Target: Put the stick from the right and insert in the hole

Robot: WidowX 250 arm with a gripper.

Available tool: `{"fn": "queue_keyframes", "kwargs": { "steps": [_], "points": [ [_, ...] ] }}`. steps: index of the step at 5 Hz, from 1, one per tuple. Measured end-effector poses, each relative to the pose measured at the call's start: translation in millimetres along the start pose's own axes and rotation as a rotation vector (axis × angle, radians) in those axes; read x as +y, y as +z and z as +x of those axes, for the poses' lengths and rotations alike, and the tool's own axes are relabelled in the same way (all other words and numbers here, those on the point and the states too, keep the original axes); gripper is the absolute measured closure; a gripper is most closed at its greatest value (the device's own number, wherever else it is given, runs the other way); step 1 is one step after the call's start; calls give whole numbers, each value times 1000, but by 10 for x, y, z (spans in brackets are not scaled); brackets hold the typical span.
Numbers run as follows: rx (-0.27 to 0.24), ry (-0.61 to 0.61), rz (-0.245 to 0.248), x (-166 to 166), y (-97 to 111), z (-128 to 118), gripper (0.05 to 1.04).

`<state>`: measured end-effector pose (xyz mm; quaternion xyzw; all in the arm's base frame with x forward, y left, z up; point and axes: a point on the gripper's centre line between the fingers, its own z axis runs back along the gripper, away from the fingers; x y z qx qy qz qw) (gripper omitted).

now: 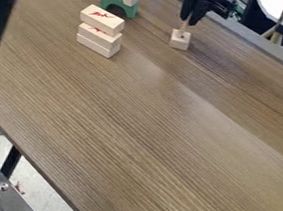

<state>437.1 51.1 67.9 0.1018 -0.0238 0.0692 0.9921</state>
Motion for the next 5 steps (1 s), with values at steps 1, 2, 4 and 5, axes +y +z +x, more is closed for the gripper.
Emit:
{"fn": "queue_keyframes", "kwargs": {
  "steps": [1, 2, 4, 5],
  "points": [
    [50, -13, 33, -40, -18, -26, 975],
    [-14, -8, -51, -133, 13, -46, 975],
    [-213, 132, -308, 39, 12, -284, 736],
    [-272, 146, -327, 96, 148, -301, 444]
  ]
}}
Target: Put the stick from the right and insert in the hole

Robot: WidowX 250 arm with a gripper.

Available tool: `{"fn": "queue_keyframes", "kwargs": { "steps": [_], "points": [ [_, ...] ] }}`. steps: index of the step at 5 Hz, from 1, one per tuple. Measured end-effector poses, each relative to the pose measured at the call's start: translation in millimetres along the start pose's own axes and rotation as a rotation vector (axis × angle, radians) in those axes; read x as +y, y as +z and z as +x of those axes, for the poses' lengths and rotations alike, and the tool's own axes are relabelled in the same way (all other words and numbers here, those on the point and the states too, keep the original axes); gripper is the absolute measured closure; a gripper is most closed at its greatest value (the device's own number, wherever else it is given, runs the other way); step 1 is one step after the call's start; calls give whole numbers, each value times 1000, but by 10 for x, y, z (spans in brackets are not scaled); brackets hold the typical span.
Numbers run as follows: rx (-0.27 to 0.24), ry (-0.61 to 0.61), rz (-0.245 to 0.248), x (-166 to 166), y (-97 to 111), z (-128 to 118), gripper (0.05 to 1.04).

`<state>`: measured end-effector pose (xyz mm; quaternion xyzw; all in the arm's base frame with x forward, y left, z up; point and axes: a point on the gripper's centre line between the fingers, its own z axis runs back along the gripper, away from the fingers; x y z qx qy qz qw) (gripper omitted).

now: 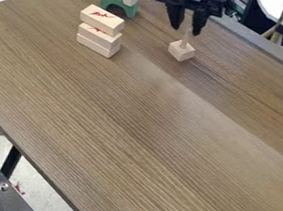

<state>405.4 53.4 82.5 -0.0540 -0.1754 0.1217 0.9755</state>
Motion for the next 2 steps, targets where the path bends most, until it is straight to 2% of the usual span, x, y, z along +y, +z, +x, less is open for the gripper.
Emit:
{"fn": "queue_keyframes", "kwargs": {
  "steps": [1, 2],
  "points": [
    [-22, -5, 0, -21, 134, 31, 151],
    [-39, -23, 6, -89, 327, 43, 80]
  ]
}}
